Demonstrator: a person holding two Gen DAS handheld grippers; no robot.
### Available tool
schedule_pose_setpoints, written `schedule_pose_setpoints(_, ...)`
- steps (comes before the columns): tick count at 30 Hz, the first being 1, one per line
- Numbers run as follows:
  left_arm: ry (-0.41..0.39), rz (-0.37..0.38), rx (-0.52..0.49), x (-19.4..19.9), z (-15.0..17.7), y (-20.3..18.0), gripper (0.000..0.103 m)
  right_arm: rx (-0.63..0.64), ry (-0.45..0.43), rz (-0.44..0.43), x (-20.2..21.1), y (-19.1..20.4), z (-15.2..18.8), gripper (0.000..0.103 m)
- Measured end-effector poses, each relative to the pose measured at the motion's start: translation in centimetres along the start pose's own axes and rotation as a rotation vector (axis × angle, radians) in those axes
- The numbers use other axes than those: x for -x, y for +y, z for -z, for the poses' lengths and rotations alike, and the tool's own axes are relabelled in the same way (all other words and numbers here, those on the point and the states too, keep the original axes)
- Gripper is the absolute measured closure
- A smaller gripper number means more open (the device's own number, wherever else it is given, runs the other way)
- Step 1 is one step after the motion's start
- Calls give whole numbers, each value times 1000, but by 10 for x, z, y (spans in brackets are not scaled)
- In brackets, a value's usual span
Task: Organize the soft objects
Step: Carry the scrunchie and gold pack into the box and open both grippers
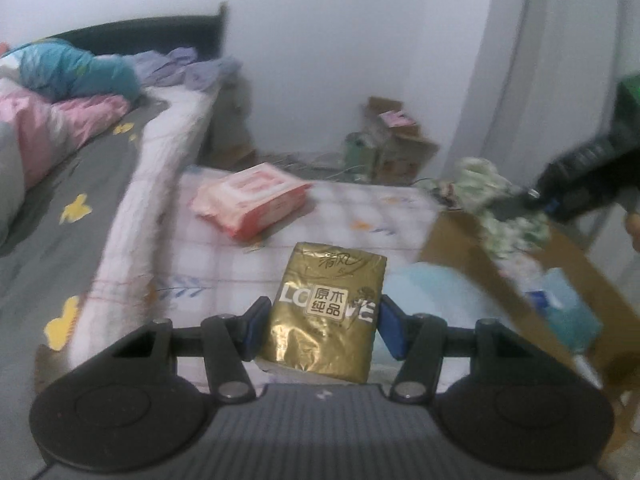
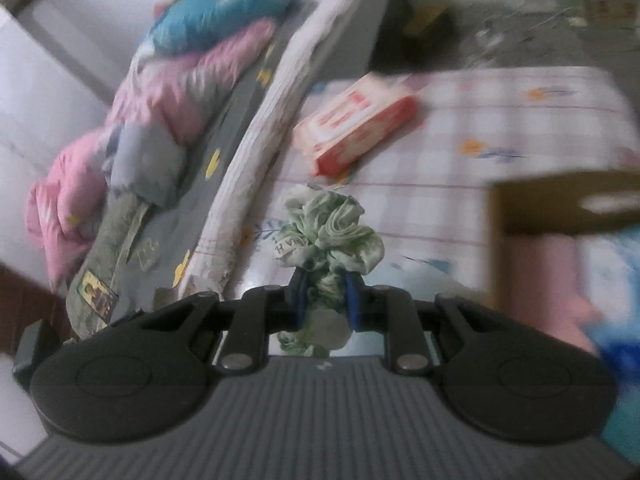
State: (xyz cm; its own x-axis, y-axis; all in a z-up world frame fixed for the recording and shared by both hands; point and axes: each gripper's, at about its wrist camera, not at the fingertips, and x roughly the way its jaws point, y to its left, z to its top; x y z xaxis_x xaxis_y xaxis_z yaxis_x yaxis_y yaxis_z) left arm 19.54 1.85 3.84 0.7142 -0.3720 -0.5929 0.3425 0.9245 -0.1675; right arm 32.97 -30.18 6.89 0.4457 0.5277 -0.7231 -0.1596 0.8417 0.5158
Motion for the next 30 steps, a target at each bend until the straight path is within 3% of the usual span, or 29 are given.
schedule_pose_setpoints(5, -9, 95, -31, 7, 2, -41, 46, -87, -92, 68, 88, -48, 62, 84)
schedule_pose_setpoints(12, 11, 179, -84, 0, 10, -98, 46, -200, -97, 164, 146, -113, 146, 82)
schedule_pose_setpoints(20, 31, 206, -115, -8, 18, -138, 46, -204, 19, 203, 153, -147, 207, 80)
schedule_pose_setpoints(25, 37, 200, -135, -6, 22, -154, 46, -62, 69, 182, 140, -135, 212, 77)
schedule_pose_setpoints(29, 35, 198, -146, -3, 24, -163, 46, -17, 115, 228, 131, -132, 213, 50)
schedule_pose_setpoints(30, 35, 198, -151, -3, 25, -166, 46, -18, 111, 239, 133, -134, 213, 49)
